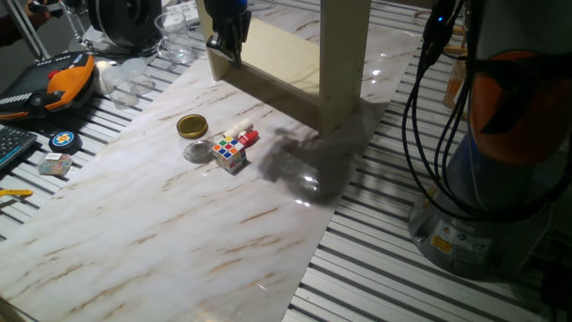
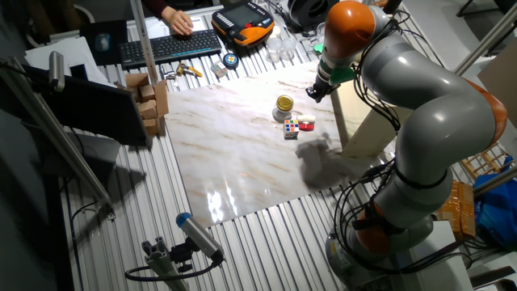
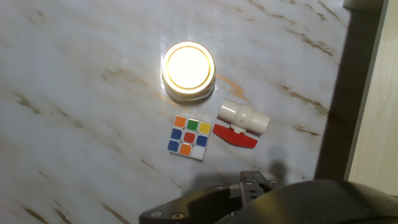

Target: Take the object down from the shelf

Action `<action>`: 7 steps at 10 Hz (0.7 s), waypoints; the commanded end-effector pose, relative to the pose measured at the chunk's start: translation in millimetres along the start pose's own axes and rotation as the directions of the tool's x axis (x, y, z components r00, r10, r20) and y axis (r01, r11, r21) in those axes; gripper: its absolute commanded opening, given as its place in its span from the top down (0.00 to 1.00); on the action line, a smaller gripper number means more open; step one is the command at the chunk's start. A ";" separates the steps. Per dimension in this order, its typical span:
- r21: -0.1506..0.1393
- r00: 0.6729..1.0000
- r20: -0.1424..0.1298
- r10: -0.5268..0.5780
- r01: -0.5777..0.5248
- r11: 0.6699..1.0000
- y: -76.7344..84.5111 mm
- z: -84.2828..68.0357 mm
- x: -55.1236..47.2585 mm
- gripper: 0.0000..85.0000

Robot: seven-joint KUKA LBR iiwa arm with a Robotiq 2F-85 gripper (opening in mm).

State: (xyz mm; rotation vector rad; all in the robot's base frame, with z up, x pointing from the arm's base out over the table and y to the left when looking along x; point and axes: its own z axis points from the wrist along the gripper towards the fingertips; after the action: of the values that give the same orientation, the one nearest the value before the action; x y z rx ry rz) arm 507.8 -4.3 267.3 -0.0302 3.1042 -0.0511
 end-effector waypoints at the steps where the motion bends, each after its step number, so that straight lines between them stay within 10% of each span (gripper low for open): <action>1: 0.000 1.000 0.003 0.000 0.000 1.000 0.0 0.5 -0.3 1.00; 7: 0.003 1.000 0.008 0.004 -0.004 1.000 2.8 0.4 -0.6 1.00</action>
State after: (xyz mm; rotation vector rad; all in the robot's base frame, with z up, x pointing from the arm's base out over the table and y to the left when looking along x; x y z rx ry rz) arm 508.3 -1.5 266.8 -0.0235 3.0963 -0.0551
